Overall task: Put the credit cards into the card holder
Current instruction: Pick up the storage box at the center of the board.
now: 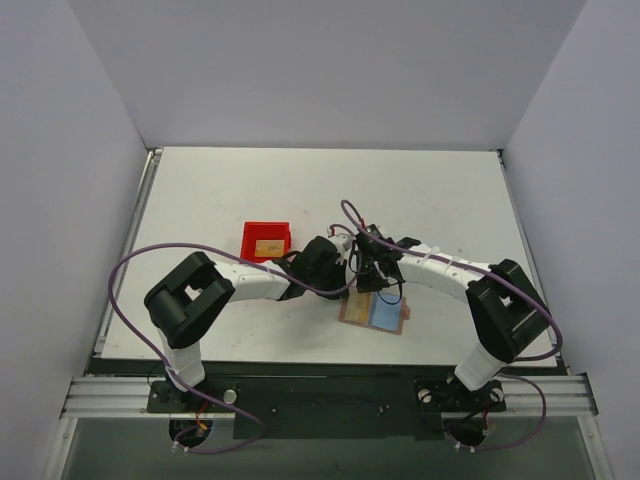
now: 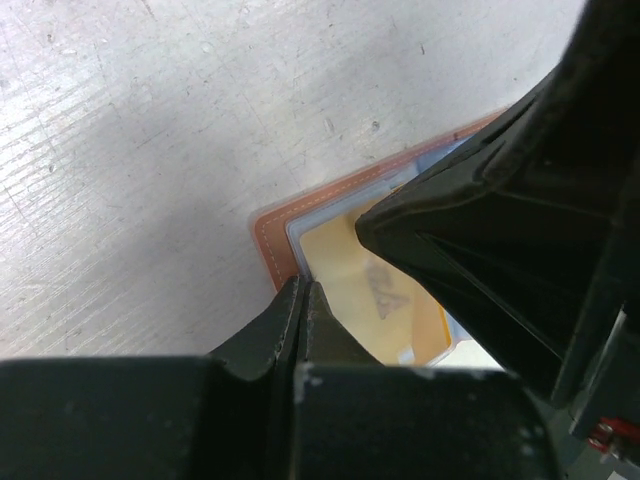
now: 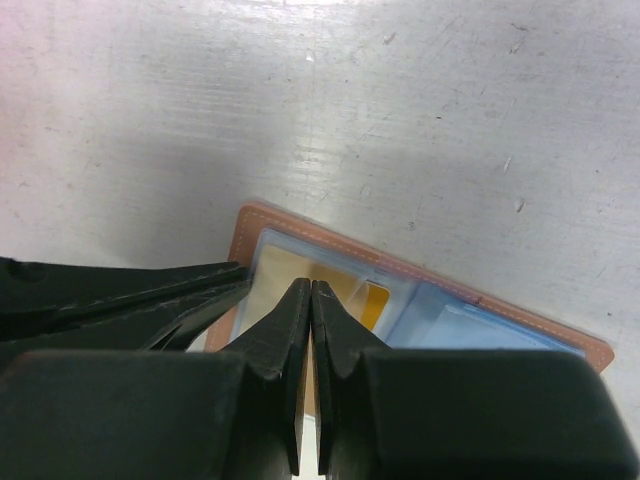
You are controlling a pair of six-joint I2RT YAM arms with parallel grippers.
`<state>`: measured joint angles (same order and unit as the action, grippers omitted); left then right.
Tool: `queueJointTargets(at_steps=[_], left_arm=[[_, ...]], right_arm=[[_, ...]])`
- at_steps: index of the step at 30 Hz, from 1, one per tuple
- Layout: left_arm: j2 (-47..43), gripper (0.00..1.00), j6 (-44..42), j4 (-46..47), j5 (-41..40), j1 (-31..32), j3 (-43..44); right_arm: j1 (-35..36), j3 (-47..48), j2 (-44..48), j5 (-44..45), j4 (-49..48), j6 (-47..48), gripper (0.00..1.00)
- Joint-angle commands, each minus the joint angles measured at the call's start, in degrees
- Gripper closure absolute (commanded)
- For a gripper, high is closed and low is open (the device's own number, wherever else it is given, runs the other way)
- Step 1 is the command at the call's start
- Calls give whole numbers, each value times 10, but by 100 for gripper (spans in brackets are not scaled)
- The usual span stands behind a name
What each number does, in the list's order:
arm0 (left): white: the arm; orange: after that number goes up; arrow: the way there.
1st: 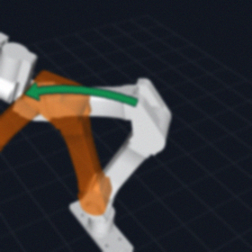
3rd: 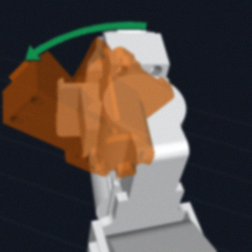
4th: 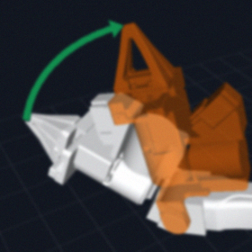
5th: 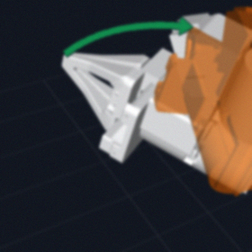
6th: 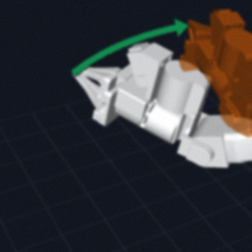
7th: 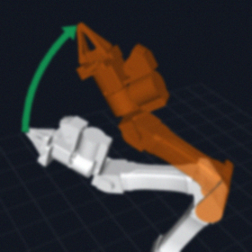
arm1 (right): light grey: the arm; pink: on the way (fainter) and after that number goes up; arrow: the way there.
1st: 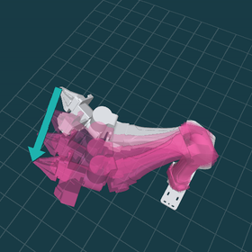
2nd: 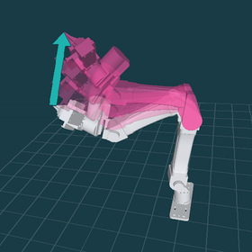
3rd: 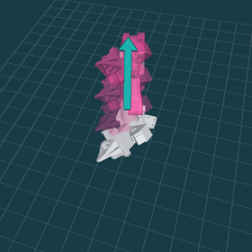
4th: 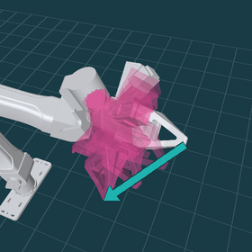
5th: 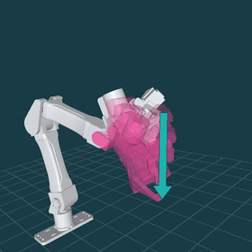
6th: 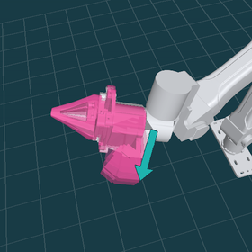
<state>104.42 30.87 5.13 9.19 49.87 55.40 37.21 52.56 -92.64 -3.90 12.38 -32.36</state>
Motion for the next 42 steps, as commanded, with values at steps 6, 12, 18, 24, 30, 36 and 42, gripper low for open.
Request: queueJointTargets(at_steps=[6, 12, 18, 24, 30, 36, 42], left_arm=[[3, 100, -7, 9, 0, 1, 2], [7, 100, -6, 9, 0, 1, 2], [9, 100, -4, 8, 0, 1, 1], [9, 100, -5, 6, -1, 1, 2], [9, 100, -4, 4, -1, 1, 2], [8, 100, -5, 3, -2, 1, 2], [9, 100, -5, 2, -2, 1, 5]], right_arm=[[-5, -18, -27, 35, 4, -23, 100], [-13, -25, -24, 64, 23, -25, 100], [-20, -31, -14, 75, 36, -23, 100], [-27, -36, -10, 73, 43, -18, 100], [-29, -44, 3, 72, 48, -17, 100], [-31, -47, 18, 62, 57, -13, 100], [-32, -47, 45, 60, 50, -10, 100]])
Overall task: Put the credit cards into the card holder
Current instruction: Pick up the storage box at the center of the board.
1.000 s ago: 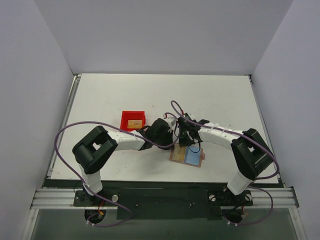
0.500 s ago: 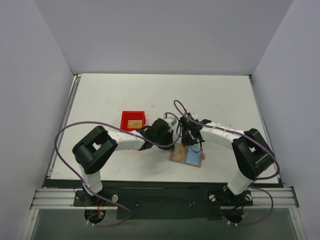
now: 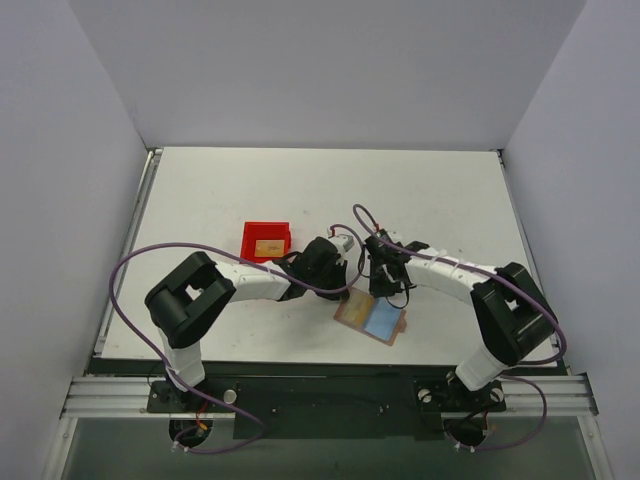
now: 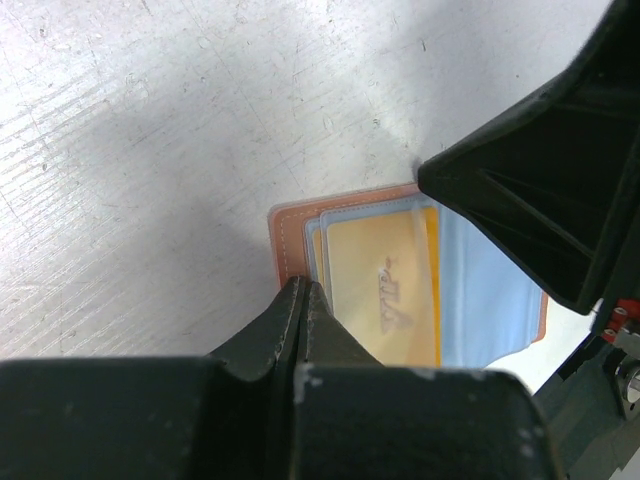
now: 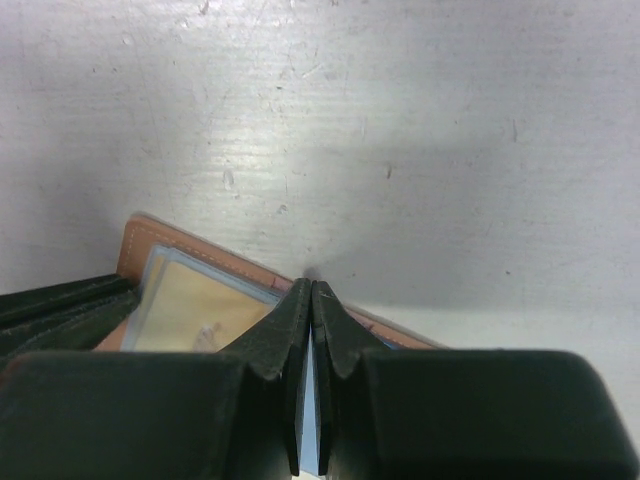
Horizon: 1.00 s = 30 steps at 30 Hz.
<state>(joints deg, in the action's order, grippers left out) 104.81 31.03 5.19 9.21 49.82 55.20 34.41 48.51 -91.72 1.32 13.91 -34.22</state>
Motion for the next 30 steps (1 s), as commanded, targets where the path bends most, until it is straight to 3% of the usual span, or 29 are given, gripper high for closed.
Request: queueJointTargets(at_steps=[1, 8, 18, 30], left_arm=[[5, 100, -5, 2, -2, 2, 7], [5, 100, -5, 2, -2, 3, 8], [6, 100, -5, 2, -2, 2, 10], [8, 100, -7, 2, -2, 2, 8]], right_arm=[[-4, -10, 45, 4, 24, 9, 100], [-15, -32, 82, -63, -31, 1, 100], [-22, -36, 37, -124, -56, 1, 100], [-11, -30, 18, -81, 0, 7, 100]])
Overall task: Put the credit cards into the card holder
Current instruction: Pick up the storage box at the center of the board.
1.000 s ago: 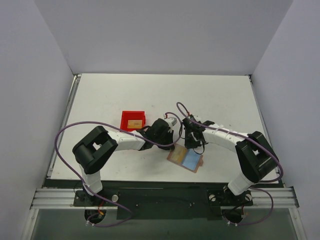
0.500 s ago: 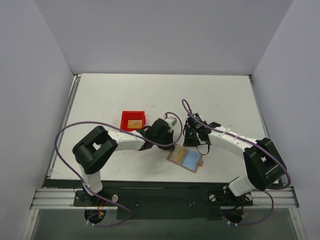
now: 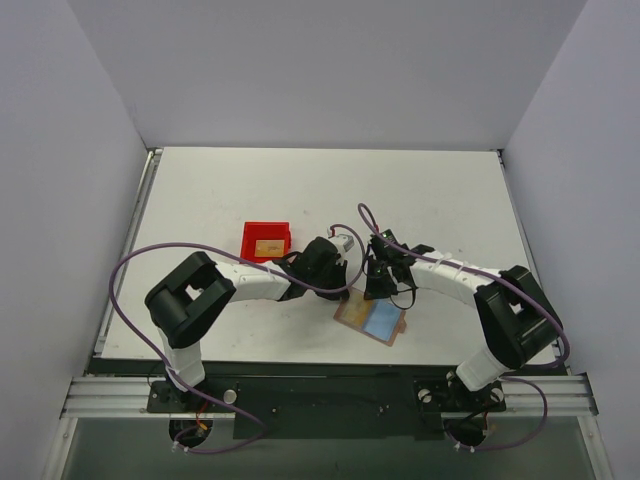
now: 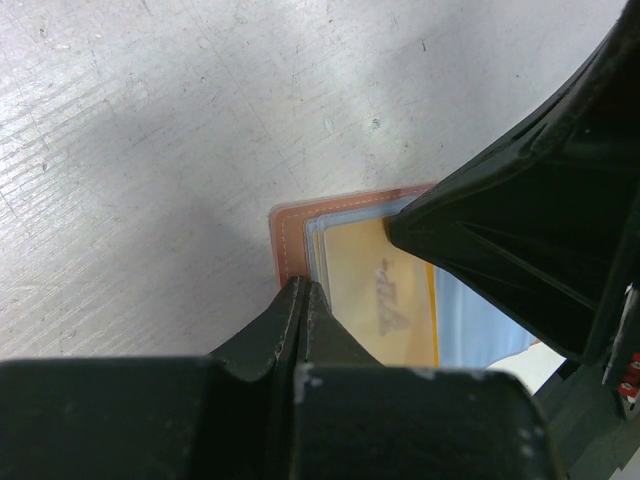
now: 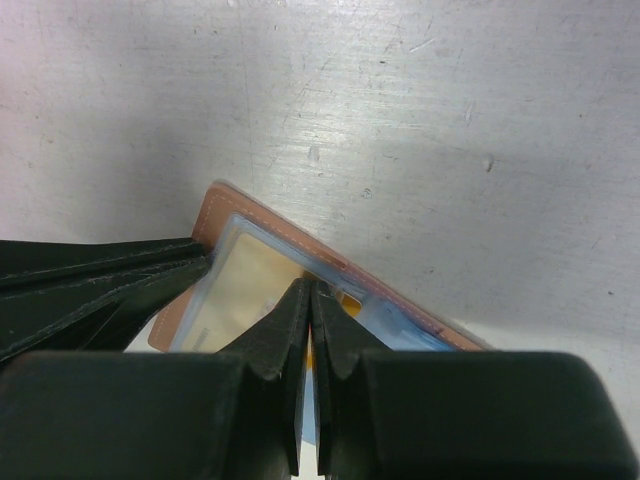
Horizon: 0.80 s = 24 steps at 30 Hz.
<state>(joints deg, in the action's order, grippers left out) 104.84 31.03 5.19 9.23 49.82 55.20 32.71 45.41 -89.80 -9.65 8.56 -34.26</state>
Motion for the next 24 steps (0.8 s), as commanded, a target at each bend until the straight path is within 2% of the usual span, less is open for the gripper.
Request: queueJointTargets(at_steps=[1, 24], left_arm=[[8, 100, -7, 2, -3, 2, 8], [9, 100, -5, 3, -4, 2, 8]], right_arm=[[7, 2, 0, 31, 56, 9, 100], [8, 16, 15, 48, 112, 25, 100]])
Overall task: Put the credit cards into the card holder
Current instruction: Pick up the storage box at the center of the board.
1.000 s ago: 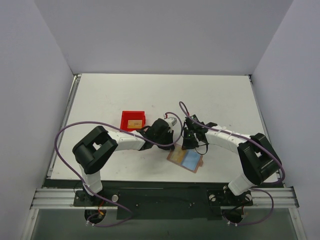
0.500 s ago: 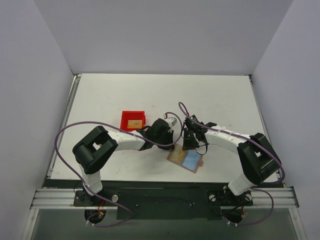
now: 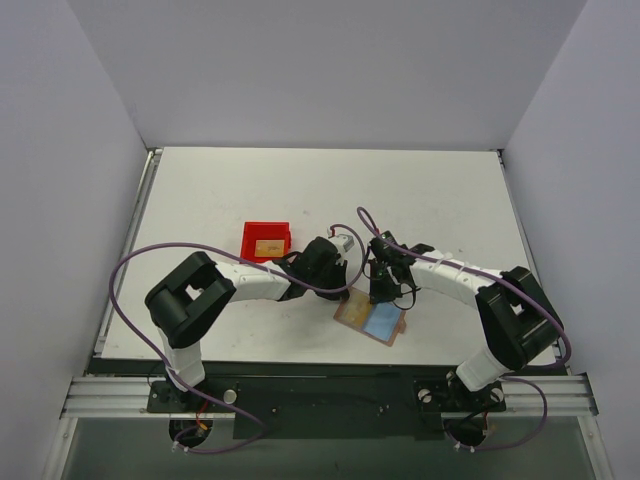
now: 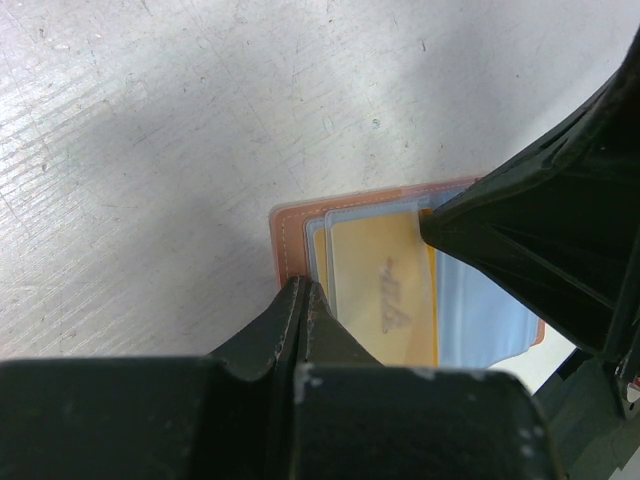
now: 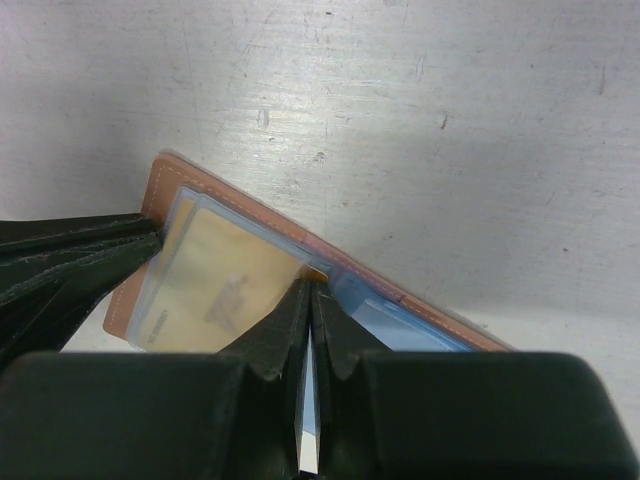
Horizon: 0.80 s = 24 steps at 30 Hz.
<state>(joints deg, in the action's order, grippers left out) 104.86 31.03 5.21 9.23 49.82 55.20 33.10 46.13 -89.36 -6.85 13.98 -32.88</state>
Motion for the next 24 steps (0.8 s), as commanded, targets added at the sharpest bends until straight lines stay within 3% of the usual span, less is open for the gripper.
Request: queueJointTargets(at_steps=[1, 11, 16, 24], left_arm=[[9, 100, -4, 1, -4, 2, 8], [3, 100, -2, -3, -12, 1, 2], [-4, 100, 7, -5, -25, 0, -9], [-40, 100, 25, -14, -45, -7, -54]], right_arm=[[4, 9, 11, 21, 61, 11, 100], [-5, 10, 74, 54, 70, -3, 100], [-11, 22, 94, 61, 125, -19, 100], [-5, 19, 89, 12, 108, -31, 100]])
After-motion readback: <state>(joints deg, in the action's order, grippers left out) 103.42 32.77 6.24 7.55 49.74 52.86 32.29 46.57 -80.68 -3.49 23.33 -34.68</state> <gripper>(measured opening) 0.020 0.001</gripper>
